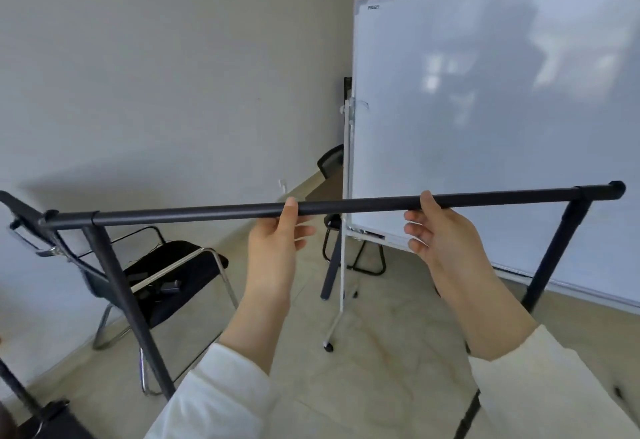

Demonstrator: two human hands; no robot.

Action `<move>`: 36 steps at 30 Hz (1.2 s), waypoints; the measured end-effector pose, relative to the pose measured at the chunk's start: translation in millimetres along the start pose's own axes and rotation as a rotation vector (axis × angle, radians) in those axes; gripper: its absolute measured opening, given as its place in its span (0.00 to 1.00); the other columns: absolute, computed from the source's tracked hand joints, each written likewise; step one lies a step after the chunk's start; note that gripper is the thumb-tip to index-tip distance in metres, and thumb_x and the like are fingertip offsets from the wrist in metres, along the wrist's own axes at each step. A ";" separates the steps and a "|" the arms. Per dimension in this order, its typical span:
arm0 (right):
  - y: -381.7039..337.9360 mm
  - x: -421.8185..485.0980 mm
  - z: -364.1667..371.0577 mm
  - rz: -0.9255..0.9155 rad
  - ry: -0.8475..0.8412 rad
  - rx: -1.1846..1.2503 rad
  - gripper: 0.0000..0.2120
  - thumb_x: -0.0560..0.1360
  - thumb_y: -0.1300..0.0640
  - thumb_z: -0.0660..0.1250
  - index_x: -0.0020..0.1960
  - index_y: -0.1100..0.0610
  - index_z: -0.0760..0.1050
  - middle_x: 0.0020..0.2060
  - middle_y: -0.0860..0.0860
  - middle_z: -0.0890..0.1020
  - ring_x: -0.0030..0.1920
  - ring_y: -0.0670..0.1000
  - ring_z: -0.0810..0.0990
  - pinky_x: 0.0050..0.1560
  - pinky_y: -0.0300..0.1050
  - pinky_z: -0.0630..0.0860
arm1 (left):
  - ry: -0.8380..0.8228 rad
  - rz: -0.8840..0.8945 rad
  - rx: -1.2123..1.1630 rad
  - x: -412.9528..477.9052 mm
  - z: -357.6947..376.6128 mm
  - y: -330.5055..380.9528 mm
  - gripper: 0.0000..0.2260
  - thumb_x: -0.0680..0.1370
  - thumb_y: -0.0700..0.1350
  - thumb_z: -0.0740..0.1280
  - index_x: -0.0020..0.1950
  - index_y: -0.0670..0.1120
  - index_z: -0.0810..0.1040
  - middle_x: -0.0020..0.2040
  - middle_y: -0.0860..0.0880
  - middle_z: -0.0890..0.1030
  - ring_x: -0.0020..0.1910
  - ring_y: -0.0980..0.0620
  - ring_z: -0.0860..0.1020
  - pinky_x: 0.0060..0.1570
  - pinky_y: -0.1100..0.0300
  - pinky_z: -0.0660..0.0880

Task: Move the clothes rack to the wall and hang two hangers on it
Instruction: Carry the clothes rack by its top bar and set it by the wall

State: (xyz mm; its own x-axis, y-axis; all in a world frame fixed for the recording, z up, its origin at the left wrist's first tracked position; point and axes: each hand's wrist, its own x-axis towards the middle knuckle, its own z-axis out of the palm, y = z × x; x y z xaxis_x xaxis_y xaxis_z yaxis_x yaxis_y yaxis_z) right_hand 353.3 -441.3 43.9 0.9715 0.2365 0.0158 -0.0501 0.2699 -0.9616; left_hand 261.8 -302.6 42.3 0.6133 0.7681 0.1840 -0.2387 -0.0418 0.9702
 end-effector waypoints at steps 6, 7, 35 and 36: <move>-31.0 -4.4 -95.4 -0.063 0.191 -0.020 0.11 0.76 0.50 0.59 0.39 0.54 0.73 0.34 0.48 0.78 0.34 0.46 0.74 0.36 0.38 0.70 | -0.189 -0.062 -0.075 -35.7 89.6 -7.0 0.10 0.78 0.48 0.59 0.41 0.47 0.76 0.32 0.55 0.82 0.32 0.59 0.78 0.34 0.72 0.76; -36.7 -6.3 -111.4 -0.077 0.226 -0.018 0.11 0.76 0.50 0.59 0.39 0.54 0.72 0.34 0.49 0.78 0.34 0.46 0.74 0.36 0.39 0.70 | -0.223 -0.069 -0.085 -41.7 105.0 -7.5 0.10 0.78 0.48 0.58 0.41 0.48 0.76 0.35 0.54 0.81 0.32 0.59 0.77 0.33 0.73 0.75; -149.0 -81.6 -493.9 -0.360 1.204 -0.068 0.12 0.76 0.50 0.60 0.36 0.53 0.71 0.33 0.48 0.78 0.34 0.46 0.74 0.36 0.40 0.68 | -1.225 -0.205 -0.249 -254.3 519.9 -32.8 0.11 0.77 0.50 0.59 0.38 0.49 0.76 0.30 0.57 0.83 0.29 0.65 0.79 0.37 0.71 0.76; -151.1 -84.4 -503.1 -0.365 1.232 -0.071 0.11 0.76 0.50 0.60 0.36 0.53 0.72 0.33 0.48 0.78 0.34 0.46 0.74 0.37 0.40 0.68 | -1.250 -0.223 -0.247 -262.4 531.6 -33.8 0.11 0.77 0.50 0.60 0.39 0.49 0.77 0.30 0.56 0.82 0.29 0.65 0.79 0.36 0.71 0.76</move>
State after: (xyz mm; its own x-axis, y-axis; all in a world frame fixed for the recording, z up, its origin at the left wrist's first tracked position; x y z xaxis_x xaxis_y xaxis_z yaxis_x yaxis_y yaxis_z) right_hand 395.5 -971.6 49.9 0.5004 -0.8641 0.0540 0.2384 0.0776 -0.9681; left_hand 509.2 -842.4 45.1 0.9093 -0.3776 0.1749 -0.0906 0.2305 0.9688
